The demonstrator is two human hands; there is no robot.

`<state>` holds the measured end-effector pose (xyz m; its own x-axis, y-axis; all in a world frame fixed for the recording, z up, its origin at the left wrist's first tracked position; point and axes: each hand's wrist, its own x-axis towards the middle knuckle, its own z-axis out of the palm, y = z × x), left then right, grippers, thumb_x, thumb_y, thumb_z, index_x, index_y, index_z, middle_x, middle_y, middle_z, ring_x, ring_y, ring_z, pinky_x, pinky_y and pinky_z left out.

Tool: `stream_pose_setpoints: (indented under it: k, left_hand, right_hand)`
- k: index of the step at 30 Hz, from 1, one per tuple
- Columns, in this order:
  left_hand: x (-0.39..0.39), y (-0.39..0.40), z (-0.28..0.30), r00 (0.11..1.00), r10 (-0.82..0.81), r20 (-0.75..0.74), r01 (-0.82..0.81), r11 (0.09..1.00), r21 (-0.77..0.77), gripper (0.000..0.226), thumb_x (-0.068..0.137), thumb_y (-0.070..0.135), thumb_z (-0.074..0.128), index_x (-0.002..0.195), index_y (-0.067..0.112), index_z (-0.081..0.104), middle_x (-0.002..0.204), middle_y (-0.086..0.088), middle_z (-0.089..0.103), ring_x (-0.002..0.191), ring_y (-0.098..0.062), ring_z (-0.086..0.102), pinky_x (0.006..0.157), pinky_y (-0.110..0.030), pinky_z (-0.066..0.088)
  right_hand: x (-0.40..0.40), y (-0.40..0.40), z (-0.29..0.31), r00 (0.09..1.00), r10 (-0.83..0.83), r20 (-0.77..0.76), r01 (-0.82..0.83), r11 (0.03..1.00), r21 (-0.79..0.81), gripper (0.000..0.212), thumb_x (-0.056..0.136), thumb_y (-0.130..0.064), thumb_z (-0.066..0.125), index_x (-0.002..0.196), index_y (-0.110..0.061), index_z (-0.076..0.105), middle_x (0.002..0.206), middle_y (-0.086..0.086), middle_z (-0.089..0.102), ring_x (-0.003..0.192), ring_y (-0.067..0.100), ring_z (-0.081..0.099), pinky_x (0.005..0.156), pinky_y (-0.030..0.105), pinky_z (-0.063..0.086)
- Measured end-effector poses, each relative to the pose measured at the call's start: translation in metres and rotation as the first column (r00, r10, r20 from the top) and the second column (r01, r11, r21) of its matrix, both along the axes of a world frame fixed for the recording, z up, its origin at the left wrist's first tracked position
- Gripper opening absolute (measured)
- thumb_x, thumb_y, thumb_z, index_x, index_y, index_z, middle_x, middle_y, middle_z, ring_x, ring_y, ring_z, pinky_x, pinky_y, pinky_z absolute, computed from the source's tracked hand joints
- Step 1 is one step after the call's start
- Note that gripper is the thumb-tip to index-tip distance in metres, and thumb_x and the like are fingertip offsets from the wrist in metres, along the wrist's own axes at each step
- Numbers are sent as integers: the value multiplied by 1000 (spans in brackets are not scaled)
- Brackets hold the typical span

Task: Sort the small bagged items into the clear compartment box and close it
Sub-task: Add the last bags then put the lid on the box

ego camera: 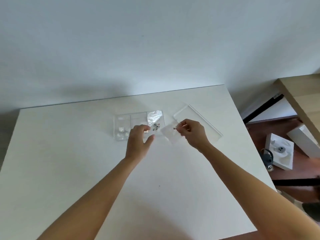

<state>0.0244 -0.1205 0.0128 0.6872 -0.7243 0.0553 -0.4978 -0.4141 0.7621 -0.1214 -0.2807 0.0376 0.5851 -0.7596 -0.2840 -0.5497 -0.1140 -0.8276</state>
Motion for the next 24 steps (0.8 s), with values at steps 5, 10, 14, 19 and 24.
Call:
stream_pose_setpoints:
  k: [5,10,14,19,24]
  left_hand:
    - [60,15,-14,981,106,161,-151,941,301,65,84,40,66,137,12,42,150,-14,34,139,-34,30,107,-49,34]
    - [79,15,-35,998,62,11,-59,860,507,92,84,62,50,151,24,2,161,-2,-16,149,-25,-12,117,-58,6]
    - [79,12,-43,998,63,-23,-42,854,518,101,80,68,49,150,24,-10,158,1,-27,147,-23,-20,116,-60,-1]
    - [80,12,-44,997,69,-46,-35,850,525,105,79,69,50,149,24,-13,157,2,-29,147,-21,-22,115,-61,-3]
    - [79,12,-43,996,83,-41,-50,853,520,105,79,70,49,150,23,-13,157,2,-29,147,-21,-21,115,-61,-2]
  right_hand:
    - [69,-16,3,969,208,-131,-230,955,-187,9,87,-15,62,79,-13,67,61,-8,62,56,2,53,51,14,37]
    - [112,-21,-16,861,330,-388,-473,802,-366,9,88,-15,63,89,-14,72,97,15,64,97,33,53,83,36,44]
    - [126,-18,-30,868,283,-408,-462,763,-452,10,86,-16,66,93,-18,73,107,12,54,104,31,45,87,36,38]
    - [132,-13,-45,899,254,-357,-411,770,-488,15,78,-9,73,91,-12,65,111,12,55,103,33,49,86,36,39]
    - [126,-11,-57,890,222,-399,-423,731,-536,16,85,-20,66,98,-21,74,131,5,53,121,31,42,95,38,34]
